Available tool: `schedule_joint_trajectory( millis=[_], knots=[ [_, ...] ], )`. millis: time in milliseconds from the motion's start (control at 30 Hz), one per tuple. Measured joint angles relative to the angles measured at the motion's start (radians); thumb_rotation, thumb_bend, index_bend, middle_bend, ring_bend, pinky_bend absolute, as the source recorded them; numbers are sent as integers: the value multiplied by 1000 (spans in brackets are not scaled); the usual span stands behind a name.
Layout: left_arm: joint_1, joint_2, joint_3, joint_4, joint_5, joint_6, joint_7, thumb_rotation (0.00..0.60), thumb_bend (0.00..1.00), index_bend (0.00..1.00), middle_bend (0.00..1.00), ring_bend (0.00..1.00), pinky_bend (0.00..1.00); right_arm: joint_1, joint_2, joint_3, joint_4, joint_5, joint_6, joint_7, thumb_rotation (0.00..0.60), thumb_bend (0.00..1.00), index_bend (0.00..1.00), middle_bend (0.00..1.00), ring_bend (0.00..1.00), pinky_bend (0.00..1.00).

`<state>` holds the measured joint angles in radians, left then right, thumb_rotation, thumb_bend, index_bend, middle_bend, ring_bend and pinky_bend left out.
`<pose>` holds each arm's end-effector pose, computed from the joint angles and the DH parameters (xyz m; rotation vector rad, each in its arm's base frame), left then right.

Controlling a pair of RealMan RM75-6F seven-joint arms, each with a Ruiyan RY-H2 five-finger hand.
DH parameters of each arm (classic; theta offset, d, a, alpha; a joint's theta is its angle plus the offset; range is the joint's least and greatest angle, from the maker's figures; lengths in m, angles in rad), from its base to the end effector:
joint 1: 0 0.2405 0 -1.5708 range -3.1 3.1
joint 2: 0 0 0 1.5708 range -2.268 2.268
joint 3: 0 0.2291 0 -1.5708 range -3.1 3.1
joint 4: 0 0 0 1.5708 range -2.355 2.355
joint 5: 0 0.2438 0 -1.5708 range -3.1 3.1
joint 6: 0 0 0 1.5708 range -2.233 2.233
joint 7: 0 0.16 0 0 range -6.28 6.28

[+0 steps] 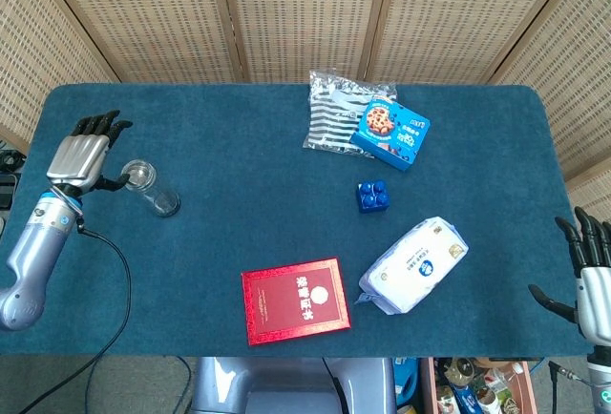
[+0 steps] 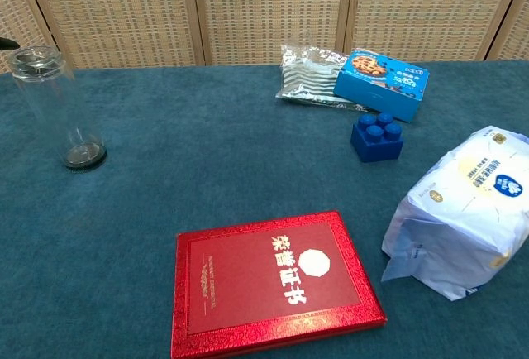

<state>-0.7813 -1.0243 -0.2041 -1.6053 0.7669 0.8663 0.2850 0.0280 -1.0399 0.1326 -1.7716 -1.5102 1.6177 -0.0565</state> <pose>-0.1968 0.4119 0.1206 -1.5409 -0.9725 -0.7205 -0.2662 -0.1965 0.1560 1.2422 -0.7893 1.0217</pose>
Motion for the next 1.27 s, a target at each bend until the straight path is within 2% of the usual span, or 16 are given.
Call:
schedule_joint_trajectory(
  millis=[367, 567, 733, 867, 967, 1100, 1200, 1267],
  knots=[
    [12, 14, 0, -13, 33, 9, -26, 600, 291, 0, 0, 0, 0, 0, -1, 0, 0, 0, 1, -2, 600, 0, 137, 0, 0, 0],
    [49, 49, -5, -46, 84, 28, -91, 600, 291, 0, 0, 0, 0, -1, 0, 1, 0, 2, 2, 4, 600, 0, 137, 0, 0, 0],
    [125, 98, 3, -91, 162, 86, -167, 600, 182, 0, 0, 0, 0, -3, 4, 1, -5, -3, 6, 10, 600, 0, 137, 0, 0, 0],
    [215, 117, 26, -128, 217, 205, -202, 600, 166, 0, 0, 0, 0, -4, 8, 1, -8, -7, 10, 16, 600, 0, 137, 0, 0, 0],
    [300, 116, 56, -153, 257, 333, -207, 600, 166, 0, 0, 0, 0, -5, 10, 1, -11, -11, 12, 19, 600, 0, 137, 0, 0, 0],
    [455, 96, 115, -196, 321, 532, -213, 600, 165, 0, 0, 0, 0, -6, 13, 0, -17, -22, 18, 20, 600, 0, 137, 0, 0, 0],
    [556, 81, 160, -223, 386, 634, -220, 600, 166, 0, 0, 0, 0, -7, 13, -1, -19, -28, 22, 18, 600, 0, 137, 0, 0, 0],
    [589, 70, 176, -227, 427, 672, -221, 600, 166, 0, 0, 0, 0, -7, 13, -3, -19, -31, 24, 18, 600, 0, 137, 0, 0, 0]
  ],
)
